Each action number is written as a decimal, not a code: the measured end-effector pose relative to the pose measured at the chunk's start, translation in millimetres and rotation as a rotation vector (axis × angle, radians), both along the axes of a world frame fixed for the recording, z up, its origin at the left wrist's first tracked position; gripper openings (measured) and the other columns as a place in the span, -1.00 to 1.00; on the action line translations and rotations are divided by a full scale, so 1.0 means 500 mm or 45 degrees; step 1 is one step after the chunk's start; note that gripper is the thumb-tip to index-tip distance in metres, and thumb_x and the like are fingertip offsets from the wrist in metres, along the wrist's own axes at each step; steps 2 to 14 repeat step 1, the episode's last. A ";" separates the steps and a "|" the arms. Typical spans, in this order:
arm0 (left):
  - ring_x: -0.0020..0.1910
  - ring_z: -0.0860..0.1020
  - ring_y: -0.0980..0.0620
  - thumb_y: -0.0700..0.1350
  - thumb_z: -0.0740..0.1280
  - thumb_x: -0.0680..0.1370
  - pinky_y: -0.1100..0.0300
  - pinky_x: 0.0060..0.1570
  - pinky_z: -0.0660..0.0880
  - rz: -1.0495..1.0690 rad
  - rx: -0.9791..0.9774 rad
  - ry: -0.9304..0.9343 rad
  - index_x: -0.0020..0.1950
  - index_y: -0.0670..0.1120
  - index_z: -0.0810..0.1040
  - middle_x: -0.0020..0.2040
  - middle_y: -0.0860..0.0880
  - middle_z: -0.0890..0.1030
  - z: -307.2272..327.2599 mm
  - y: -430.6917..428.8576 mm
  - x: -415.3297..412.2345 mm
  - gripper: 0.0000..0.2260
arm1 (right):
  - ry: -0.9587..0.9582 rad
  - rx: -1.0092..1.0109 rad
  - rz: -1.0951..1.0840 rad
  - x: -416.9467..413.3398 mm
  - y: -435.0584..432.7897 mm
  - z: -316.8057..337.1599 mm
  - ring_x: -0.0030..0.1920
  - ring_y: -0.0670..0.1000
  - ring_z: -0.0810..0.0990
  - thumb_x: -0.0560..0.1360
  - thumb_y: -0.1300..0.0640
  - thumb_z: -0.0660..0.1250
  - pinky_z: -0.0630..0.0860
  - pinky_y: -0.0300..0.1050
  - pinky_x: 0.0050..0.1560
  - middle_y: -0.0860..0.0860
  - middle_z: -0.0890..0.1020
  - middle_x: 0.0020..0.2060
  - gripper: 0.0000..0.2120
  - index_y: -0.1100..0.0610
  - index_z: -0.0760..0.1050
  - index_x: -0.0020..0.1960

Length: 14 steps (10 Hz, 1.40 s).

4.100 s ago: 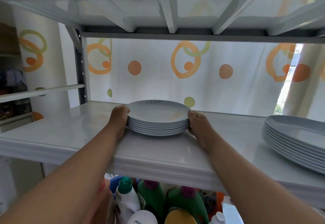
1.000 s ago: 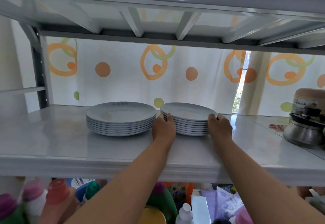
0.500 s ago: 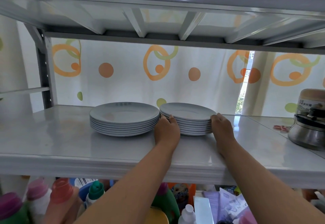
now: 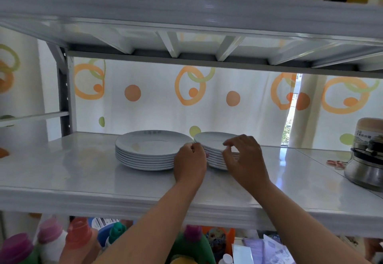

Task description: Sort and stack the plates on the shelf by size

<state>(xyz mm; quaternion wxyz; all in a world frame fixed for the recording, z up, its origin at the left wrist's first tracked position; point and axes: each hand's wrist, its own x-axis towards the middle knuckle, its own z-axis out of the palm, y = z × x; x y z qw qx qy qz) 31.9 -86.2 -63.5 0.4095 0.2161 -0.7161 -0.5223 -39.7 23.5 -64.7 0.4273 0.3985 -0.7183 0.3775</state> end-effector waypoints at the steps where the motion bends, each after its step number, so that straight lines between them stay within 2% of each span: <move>1: -0.14 0.61 -0.04 -0.05 0.06 0.55 0.11 -0.09 0.53 0.160 -0.317 0.112 -0.09 -0.10 0.58 -0.14 -0.06 0.68 0.040 -0.006 0.027 -0.69 | -0.047 -0.298 0.314 0.090 0.002 0.096 -0.14 -0.05 0.60 0.41 0.23 0.24 0.56 -0.07 -0.03 -0.05 0.64 -0.20 -0.81 0.15 0.62 -0.09; 14: -0.14 0.61 -0.04 -0.05 0.06 0.55 0.11 -0.09 0.53 0.160 -0.317 0.112 -0.09 -0.10 0.58 -0.14 -0.06 0.68 0.040 -0.006 0.027 -0.69 | -0.047 -0.298 0.314 0.090 0.002 0.096 -0.14 -0.05 0.60 0.41 0.23 0.24 0.56 -0.07 -0.03 -0.05 0.64 -0.20 -0.81 0.15 0.62 -0.09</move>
